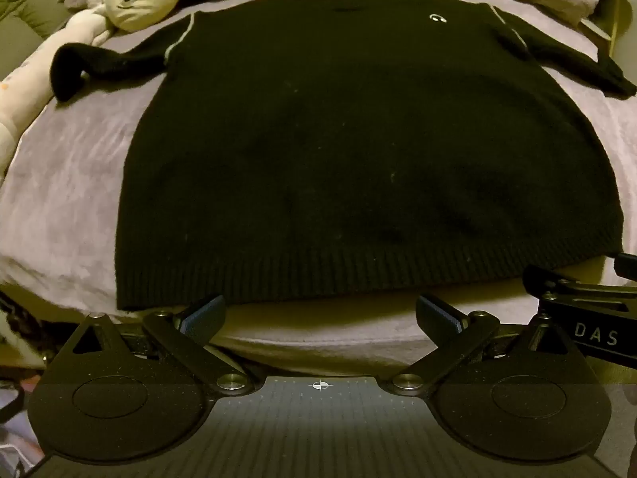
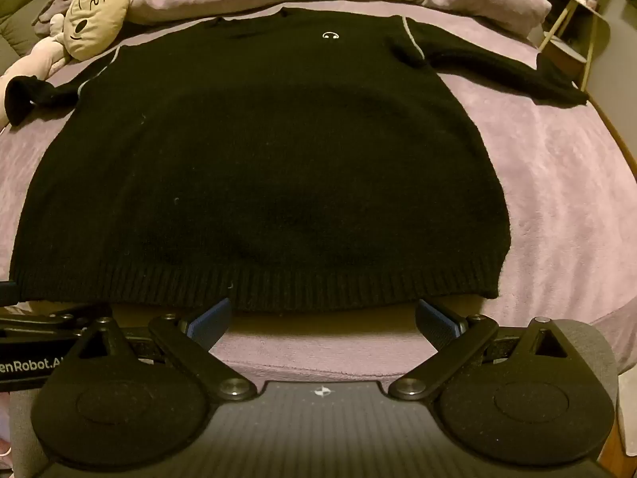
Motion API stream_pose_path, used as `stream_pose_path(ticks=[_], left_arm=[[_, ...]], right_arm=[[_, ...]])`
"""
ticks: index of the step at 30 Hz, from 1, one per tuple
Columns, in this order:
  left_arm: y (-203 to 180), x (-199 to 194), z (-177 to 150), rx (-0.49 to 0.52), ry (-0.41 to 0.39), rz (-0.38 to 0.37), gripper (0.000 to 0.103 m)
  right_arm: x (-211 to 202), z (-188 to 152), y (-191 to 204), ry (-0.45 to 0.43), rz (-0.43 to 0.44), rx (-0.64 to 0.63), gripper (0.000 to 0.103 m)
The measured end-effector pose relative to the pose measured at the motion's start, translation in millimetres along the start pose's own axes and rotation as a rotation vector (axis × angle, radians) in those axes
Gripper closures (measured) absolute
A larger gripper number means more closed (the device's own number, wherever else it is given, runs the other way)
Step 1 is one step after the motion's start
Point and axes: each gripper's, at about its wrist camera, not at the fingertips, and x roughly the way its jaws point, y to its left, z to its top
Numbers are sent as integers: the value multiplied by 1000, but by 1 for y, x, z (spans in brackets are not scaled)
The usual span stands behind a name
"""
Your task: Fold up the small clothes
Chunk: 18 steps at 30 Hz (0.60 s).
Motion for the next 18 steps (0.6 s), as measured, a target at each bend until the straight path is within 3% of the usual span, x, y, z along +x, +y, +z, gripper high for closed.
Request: stream_pose_path(ticks=[18], left_arm=[[-1,2,-1,9,9,2,0]], right_arm=[[-1,5,-2,2,1,6,4]])
